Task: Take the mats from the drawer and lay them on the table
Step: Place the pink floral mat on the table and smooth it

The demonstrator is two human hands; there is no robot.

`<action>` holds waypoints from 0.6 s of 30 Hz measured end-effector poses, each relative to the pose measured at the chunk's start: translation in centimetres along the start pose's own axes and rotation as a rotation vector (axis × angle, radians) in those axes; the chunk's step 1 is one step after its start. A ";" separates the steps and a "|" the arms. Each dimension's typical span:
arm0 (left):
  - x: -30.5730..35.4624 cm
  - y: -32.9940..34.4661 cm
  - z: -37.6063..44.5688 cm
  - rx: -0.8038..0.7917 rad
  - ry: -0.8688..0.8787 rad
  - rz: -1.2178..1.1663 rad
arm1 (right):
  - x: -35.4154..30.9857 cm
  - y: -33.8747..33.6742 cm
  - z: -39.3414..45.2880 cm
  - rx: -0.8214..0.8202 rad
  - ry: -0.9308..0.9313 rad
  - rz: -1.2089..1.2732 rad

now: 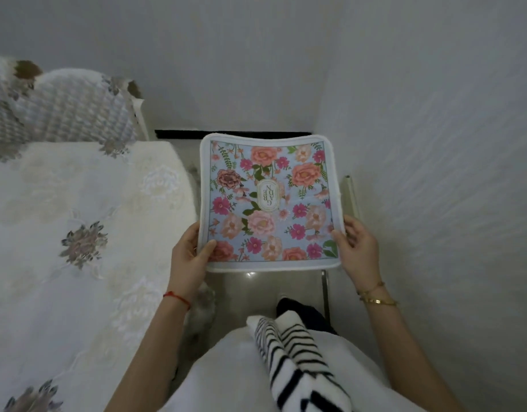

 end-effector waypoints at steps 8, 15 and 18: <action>1.8 6.6 10.7 0.110 -0.014 0.019 | -4.6 -0.2 15.0 -0.093 -0.027 -0.031; 1.8 9.8 20.8 0.177 -0.035 -0.028 | -7.5 2.9 26.9 -0.143 -0.067 -0.053; 1.1 10.3 26.1 0.195 -0.059 -0.050 | -8.6 5.2 32.3 -0.159 -0.062 -0.038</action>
Point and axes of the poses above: each hand's wrist, its own z-axis towards the middle knuckle, its own y-axis out of the palm, x = y × z, the point moved 3 cm from there along z, towards the middle knuckle, and after that the axes turned 8 degrees about y, right-handed, at the moved point
